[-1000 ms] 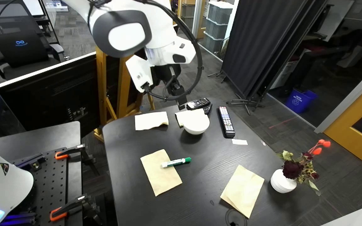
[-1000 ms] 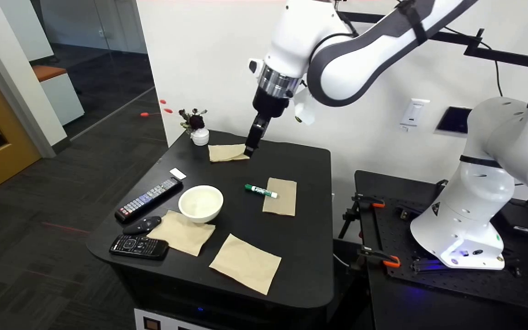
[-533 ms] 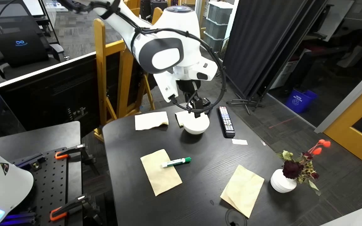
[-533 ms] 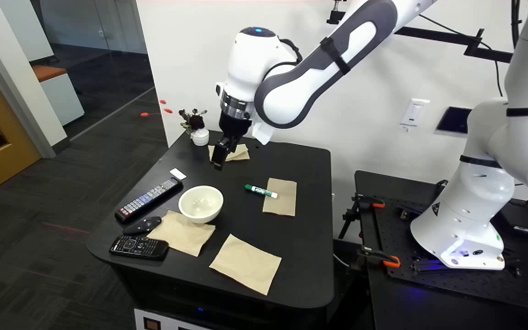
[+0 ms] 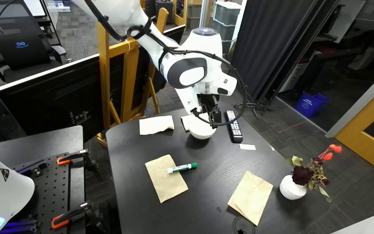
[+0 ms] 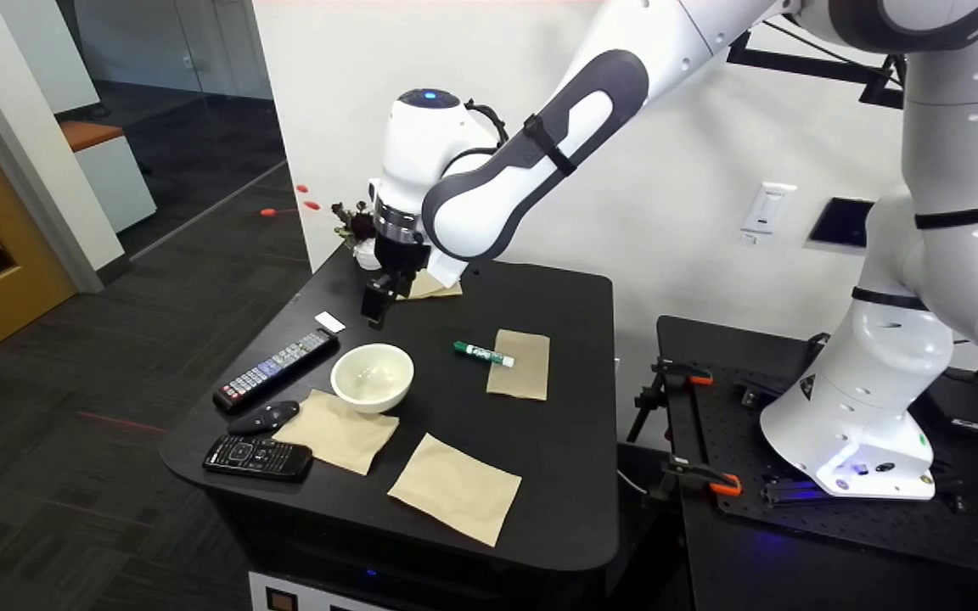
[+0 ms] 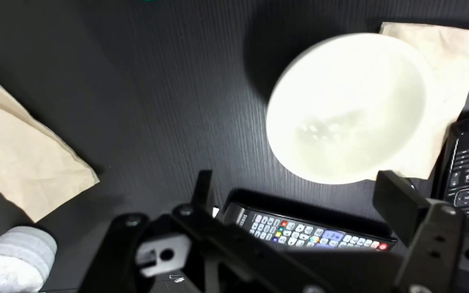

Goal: Move the white bowl forward.

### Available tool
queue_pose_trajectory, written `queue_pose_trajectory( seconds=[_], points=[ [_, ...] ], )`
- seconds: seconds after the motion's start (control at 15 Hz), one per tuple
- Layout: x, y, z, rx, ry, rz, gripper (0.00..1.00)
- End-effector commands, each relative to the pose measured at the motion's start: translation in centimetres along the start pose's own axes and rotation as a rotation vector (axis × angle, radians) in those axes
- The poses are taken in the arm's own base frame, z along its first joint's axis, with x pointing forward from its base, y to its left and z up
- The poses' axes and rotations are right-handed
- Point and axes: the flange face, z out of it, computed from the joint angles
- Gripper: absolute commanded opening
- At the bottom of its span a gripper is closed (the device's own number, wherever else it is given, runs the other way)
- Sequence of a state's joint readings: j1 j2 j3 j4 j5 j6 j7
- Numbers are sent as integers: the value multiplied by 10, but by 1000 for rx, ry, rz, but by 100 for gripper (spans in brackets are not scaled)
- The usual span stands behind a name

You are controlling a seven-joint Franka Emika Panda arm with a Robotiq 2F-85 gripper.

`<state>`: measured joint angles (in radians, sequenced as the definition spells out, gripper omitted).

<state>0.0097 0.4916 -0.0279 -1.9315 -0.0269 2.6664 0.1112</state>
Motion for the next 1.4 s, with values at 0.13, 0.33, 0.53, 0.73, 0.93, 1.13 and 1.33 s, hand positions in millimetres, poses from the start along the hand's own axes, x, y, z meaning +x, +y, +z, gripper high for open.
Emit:
queue_pose_trajectory(
  seconds=[0.13, 0.33, 0.53, 0.73, 0.93, 1.13, 1.33],
  points=[
    [-2, 4, -2, -35, 7, 19, 100],
    [-4, 11, 3, -58, -11, 47, 100],
    [-6, 14, 10, -65, -40, 80, 100],
    [-12, 13, 19, -57, -87, 90, 100],
    [-16, 11, 28, -47, -127, 88, 100],
    [-16, 7, 38, -29, -133, 100, 100],
    [-16, 4, 50, -22, -148, 117, 100]
  ],
)
